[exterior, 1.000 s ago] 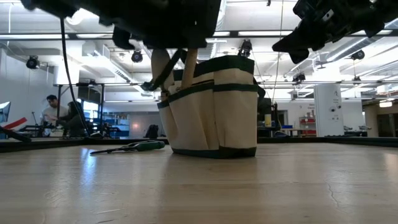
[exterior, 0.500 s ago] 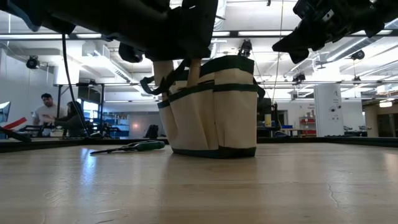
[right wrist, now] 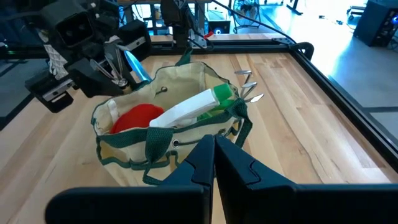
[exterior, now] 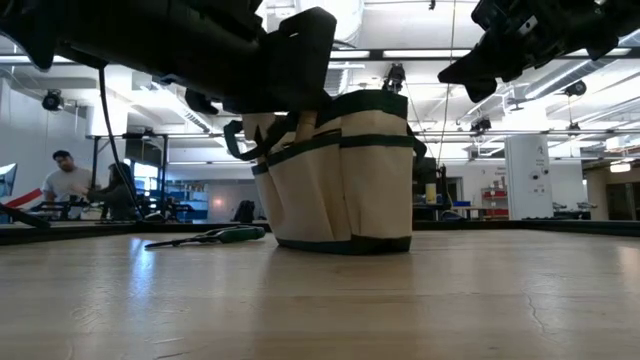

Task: Pick & Place Garden tools in Gardening bag
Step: Put the hand rake into the pocket of the gardening bag

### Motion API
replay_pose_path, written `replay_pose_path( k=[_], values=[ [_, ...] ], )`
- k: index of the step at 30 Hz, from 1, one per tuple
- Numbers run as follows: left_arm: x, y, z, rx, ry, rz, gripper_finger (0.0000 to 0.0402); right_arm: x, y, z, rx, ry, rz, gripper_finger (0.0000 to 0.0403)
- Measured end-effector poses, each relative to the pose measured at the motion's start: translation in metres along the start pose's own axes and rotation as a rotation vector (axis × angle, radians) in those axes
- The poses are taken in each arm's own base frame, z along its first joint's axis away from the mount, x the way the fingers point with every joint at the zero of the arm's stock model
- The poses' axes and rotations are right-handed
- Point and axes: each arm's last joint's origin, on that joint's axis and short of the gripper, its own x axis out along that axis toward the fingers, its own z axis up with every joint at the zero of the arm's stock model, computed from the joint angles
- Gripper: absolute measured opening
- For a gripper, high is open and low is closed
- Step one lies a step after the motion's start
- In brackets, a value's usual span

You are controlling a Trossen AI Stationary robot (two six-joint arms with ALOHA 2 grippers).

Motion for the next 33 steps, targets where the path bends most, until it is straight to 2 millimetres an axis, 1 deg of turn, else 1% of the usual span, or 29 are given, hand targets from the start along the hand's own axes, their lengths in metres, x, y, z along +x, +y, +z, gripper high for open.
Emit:
replay_pose_path(
  k=[7,14,23,31,33],
  values=[
    [0.0,0.0,-0.002,0.003,0.004,-0.026,0.0068,0.0,0.0,0.0,0.0,0.0,0.0,0.0008],
    [0.003,0.001,-0.007,0.063,0.018,-0.083,0.0068,0.0,0.0,0.0,-0.001,0.001,0.0,0.0008],
    [0.003,0.007,-0.016,0.115,0.031,-0.09,0.0068,0.0,0.001,0.0,-0.001,0.001,0.02,0.0008],
    [0.004,0.008,-0.019,0.111,0.04,-0.128,0.0068,0.0,0.001,0.0,-0.001,0.001,0.024,0.0008],
    [0.005,0.008,-0.019,0.111,0.04,-0.129,0.0076,0.0,0.001,0.0,-0.001,0.001,0.024,0.0008]
  ],
)
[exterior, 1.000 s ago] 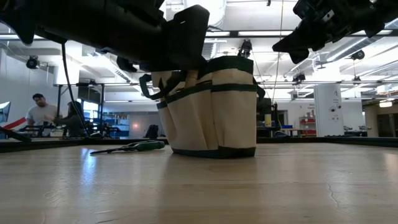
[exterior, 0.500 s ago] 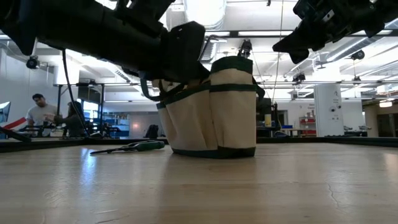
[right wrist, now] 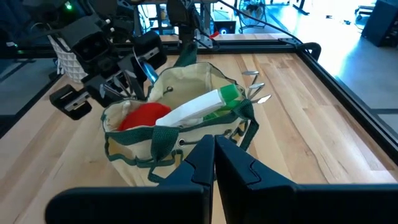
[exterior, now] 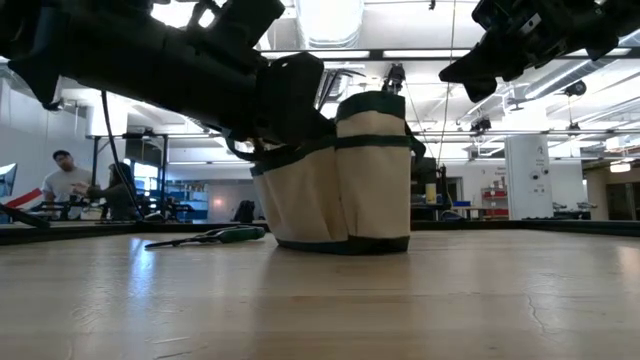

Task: Pick & Place Garden tools in Gardening bag
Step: Put the hand rake into the pocket of the gardening bag, then put the shear scissors into the pocket of the gardening bag

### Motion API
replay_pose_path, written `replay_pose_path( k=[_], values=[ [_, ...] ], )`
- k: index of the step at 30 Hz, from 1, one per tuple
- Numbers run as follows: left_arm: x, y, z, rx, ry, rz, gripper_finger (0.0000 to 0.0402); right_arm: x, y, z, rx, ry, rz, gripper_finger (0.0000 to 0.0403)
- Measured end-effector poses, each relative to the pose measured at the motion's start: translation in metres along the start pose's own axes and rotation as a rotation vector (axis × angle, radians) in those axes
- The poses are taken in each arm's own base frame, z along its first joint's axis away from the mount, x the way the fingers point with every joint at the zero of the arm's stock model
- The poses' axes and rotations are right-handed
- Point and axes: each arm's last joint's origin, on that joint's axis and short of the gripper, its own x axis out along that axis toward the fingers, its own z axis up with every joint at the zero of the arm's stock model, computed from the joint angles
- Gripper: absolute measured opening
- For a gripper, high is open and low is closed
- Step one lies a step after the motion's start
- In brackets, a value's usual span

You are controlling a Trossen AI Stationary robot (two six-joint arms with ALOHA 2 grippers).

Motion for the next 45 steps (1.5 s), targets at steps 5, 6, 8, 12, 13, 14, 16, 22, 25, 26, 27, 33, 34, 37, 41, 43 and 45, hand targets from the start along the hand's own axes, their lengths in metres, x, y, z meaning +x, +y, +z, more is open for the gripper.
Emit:
replay_pose_path(
  k=[5,6,8,12,13,14,16,22,25,26,27,33,34,37,41,43,45],
  values=[
    [0.0,0.0,0.0,0.003,0.0,-0.004,0.0117,0.0,0.0,0.0,0.001,0.0,0.0,0.0008],
    [0.0,0.0,0.0,0.006,0.0,-0.004,0.0123,0.0,0.0,0.0,0.001,0.0,0.0,0.0008],
    [0.0,0.0,0.0,0.007,0.0,-0.004,0.0131,0.0,0.0,0.0,0.0,0.0,-0.001,0.0008],
    [0.0,-0.001,0.003,0.002,-0.003,-0.004,0.0142,0.0,0.0,0.0,0.002,0.0,-0.001,0.0008],
    [0.0,-0.001,0.004,-0.002,-0.005,-0.005,0.0145,0.0,0.0,0.0,0.003,0.001,-0.001,0.0008],
    [0.0,-0.001,0.006,-0.002,-0.005,-0.009,0.0147,0.0,0.0,0.0,0.003,0.001,-0.001,0.0008],
    [0.0,-0.001,0.01,0.005,0.001,-0.038,0.0155,0.0,0.0,0.0,0.003,0.002,-0.001,0.0008],
    [-0.001,0.0,0.017,0.048,0.048,-0.098,0.0193,0.0,0.0,0.0,0.004,0.004,-0.001,0.0008],
    [-0.002,0.002,0.016,0.101,0.102,-0.169,0.0208,0.0,0.0,0.0,0.004,0.004,-0.001,0.0008],
    [-0.003,0.003,0.016,0.119,0.121,-0.182,0.0211,0.0,0.0,0.0,0.004,0.004,-0.001,0.0008],
    [-0.004,0.004,0.016,0.127,0.137,-0.183,0.0212,0.0,0.0,0.0,0.004,0.004,-0.001,0.0008],
    [-0.007,0.011,0.027,0.148,0.151,-0.172,0.0211,0.0,0.0,-0.001,0.002,0.005,-0.001,0.0008],
    [-0.008,0.012,0.029,0.151,0.152,-0.171,0.0211,0.0,0.0,-0.001,0.002,0.005,-0.001,0.0008],
    [-0.011,0.019,0.036,0.169,0.163,-0.17,0.021,0.0,0.0,-0.001,0.001,0.005,-0.001,0.0008],
    [-0.017,0.029,0.049,0.16,0.175,-0.21,0.0209,0.0,0.0,-0.001,0.001,0.005,0.0,0.0008],
    [-0.02,0.033,0.055,0.14,0.183,-0.257,0.0209,0.0,0.0,-0.001,0.001,0.004,0.001,0.0008],
    [-0.023,0.037,0.062,0.122,0.192,-0.305,0.0208,0.0,0.0,-0.001,-0.001,0.004,0.003,0.0008]
  ],
)
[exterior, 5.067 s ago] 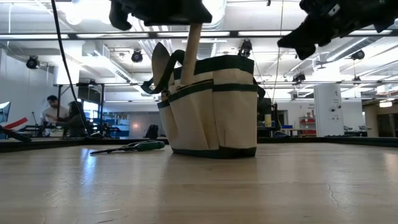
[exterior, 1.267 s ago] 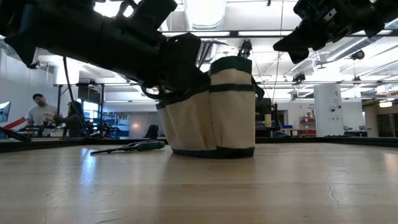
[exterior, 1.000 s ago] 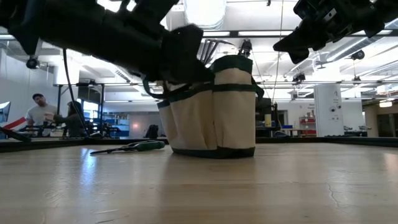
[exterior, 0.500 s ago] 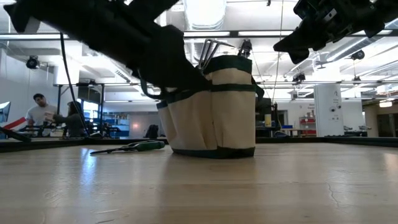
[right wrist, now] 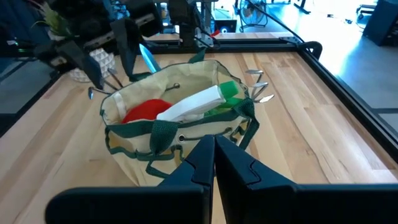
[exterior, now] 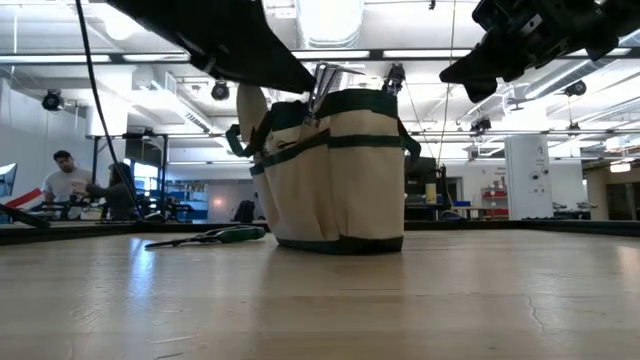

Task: Pick & Place Garden tools in Gardening bag
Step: Put the shear scissors into the pocket of the gardening bag

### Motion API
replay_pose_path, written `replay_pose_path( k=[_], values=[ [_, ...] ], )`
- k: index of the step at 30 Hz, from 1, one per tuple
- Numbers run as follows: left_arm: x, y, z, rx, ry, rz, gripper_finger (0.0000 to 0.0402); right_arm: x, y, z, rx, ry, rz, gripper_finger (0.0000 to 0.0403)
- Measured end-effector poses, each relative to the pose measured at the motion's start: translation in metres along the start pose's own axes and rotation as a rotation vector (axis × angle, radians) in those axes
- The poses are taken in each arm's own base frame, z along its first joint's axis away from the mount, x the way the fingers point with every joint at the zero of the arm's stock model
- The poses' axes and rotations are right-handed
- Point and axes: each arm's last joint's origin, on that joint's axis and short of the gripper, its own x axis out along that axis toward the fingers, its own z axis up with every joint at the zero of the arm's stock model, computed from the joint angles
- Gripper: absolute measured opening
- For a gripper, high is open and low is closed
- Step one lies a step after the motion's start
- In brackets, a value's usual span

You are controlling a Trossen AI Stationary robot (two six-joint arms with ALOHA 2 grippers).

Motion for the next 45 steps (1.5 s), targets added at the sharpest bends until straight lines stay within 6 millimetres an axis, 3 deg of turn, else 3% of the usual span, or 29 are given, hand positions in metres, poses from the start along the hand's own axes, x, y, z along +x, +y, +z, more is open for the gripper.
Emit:
replay_pose_path(
  k=[6,15,23,30,36,45],
  values=[
    [-0.015,0.01,0.005,-0.035,0.069,-0.138,0.0208,0.0,0.001,0.0,-0.002,-0.001,0.019,0.0008],
    [-0.045,0.039,0.011,-0.104,0.164,-0.126,0.0206,0.0,0.001,0.0,0.001,-0.001,0.022,0.0008],
    [-0.076,0.072,0.021,-0.23,0.139,-0.018,0.0206,0.0,0.001,0.0,0.003,-0.001,0.022,0.0008],
    [-0.09,0.092,0.021,-0.272,0.112,0.122,0.0206,0.0,0.001,0.0,0.036,0.0,0.022,0.0008],
    [-0.089,0.115,0.01,-0.333,0.188,0.271,0.02,0.0,0.001,0.0,0.067,0.0,0.023,0.0008],
    [-0.062,0.167,-0.006,-0.389,0.451,0.357,0.017,0.0,0.001,0.0,0.103,0.0,0.023,0.0008]
  ],
)
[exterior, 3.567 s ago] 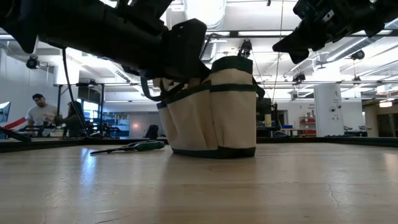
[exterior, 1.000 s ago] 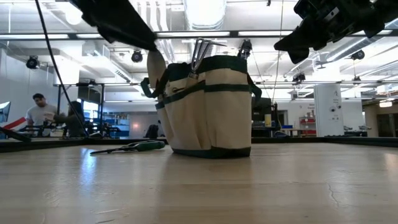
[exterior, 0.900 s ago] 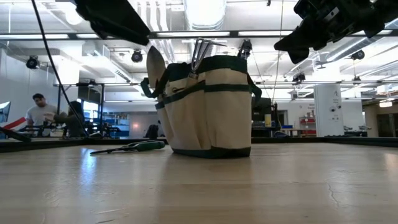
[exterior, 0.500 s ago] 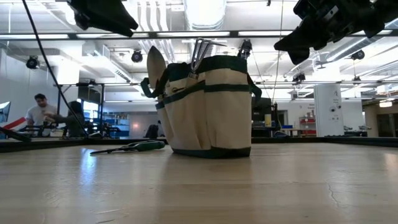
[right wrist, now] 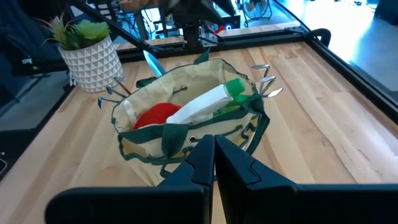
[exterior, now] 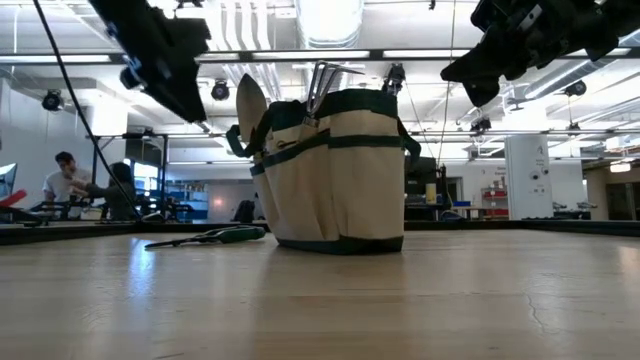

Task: Pick & Place Garden tools in Gardening bag
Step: Put the shear scissors into the pocket of the gardening bag

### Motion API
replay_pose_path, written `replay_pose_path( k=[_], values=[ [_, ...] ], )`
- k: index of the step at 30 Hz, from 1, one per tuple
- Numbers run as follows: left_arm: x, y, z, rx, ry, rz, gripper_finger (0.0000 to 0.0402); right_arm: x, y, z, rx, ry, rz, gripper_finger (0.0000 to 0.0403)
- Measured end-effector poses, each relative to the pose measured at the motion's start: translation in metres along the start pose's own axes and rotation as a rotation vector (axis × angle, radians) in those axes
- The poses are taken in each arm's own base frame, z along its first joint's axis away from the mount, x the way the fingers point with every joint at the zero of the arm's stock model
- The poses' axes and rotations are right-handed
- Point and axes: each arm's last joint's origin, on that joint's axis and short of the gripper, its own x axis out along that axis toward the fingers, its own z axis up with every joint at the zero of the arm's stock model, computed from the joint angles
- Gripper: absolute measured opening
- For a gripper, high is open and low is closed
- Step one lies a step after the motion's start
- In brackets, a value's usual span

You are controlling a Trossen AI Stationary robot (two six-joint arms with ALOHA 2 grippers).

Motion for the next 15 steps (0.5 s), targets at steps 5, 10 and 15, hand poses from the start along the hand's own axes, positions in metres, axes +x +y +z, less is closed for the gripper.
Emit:
replay_pose_path(
  k=[5,10,15],
  values=[
    [0.022,0.027,0.014,-0.032,0.109,0.014,0.0163,0.0,0.0,0.0,0.007,0.0,0.0,0.0008],
    [0.041,0.056,0.023,-0.087,0.193,0.018,0.0163,0.0,0.0,0.0,0.009,0.0,0.0,0.0008],
    [0.05,0.075,0.028,-0.119,0.229,0.003,0.0163,0.0,0.0,0.0,0.022,0.0,0.0,0.0008]
  ],
)
